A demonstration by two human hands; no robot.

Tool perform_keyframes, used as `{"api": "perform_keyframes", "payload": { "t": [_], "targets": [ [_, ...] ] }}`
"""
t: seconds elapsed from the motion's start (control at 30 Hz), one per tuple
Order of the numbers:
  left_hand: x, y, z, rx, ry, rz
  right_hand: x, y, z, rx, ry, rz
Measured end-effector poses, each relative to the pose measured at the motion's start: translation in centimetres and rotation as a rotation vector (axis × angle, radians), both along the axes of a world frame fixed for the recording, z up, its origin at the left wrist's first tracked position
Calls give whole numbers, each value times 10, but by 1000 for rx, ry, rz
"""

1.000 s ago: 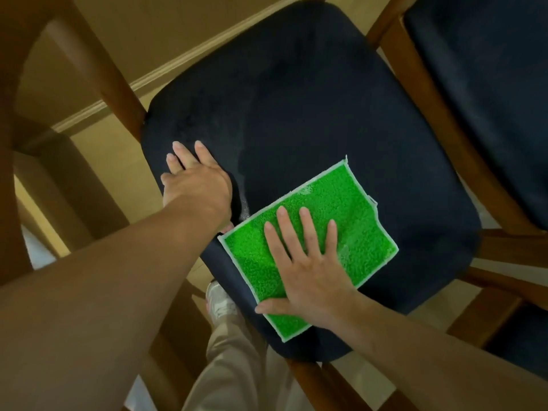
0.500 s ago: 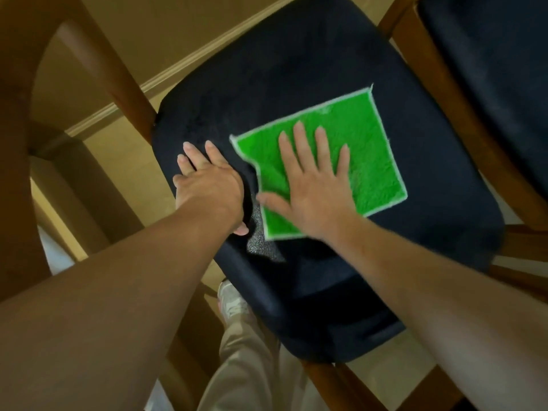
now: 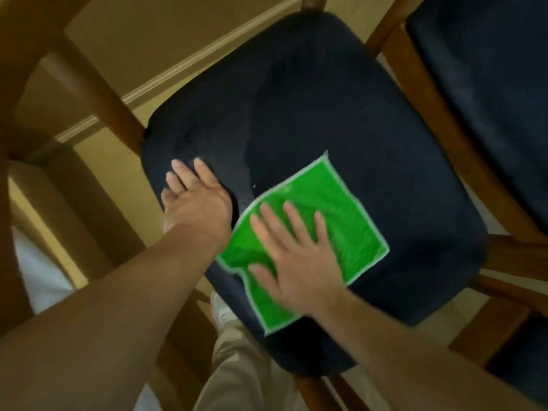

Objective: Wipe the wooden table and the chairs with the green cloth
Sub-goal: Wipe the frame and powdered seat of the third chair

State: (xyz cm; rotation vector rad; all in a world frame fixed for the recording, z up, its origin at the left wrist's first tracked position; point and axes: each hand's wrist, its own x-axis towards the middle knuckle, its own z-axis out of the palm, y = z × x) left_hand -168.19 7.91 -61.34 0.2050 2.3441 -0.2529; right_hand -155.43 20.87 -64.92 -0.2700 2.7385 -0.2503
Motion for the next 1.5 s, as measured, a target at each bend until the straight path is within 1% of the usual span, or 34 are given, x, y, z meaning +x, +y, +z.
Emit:
{"api": "perform_keyframes", "payload": {
  "t": [0.13,0.2,0.27,0.33,0.4,0.47,0.53,0.63,0.73,0.83,0.93,1.03,1.17,1.27,1.3,1.33,1.37,1.43,1.47,1.5],
  "targets": [
    [-2,1,4,-25,-91,5,-79,27,-4,92,48,-122],
    [-3,1,4,-20,-88,15,-117,42,-2,102,55,-209],
    [-2,-1,3,-10,-77,22,-133,42,-3,90,57,-292],
    [-2,-2,4,14,-67,25,-125,31,-3,95,62,-321],
    [-2,-3,4,19,-71,17,-101,17,-2,119,47,-249],
    [0,-5,4,21,-75,15,-66,8,0,130,11,-86],
    [1,-8,2,45,-34,10,-27,2,2,95,-2,64],
    [4,-11,-2,68,14,20,14,2,3,51,-29,218],
    [6,-11,-3,70,31,23,14,8,4,36,-35,270],
    [8,-11,-5,106,42,43,-11,16,-1,7,-30,281],
    [7,-12,-3,114,3,61,-60,21,-4,28,-3,212],
    [5,-12,1,116,-48,70,-129,26,-6,74,50,123],
    [1,-11,3,101,-53,85,-206,24,-6,46,109,-238],
    [-2,-10,8,72,-89,76,-223,1,-9,70,106,-366],
    [-6,-8,13,70,-99,95,-225,-6,-9,76,103,-385],
    [-11,-5,20,96,-87,162,-227,-13,-10,84,112,-388],
    [-19,-3,28,174,-30,311,-228,-20,-10,77,113,-369],
    [-35,-6,42,328,192,600,-225,-38,-11,118,113,-267],
    [-42,-12,45,373,312,703,-220,-47,-9,131,96,-207],
    [-46,-18,48,373,384,746,-214,-56,-8,152,69,-142]
  ]
}}
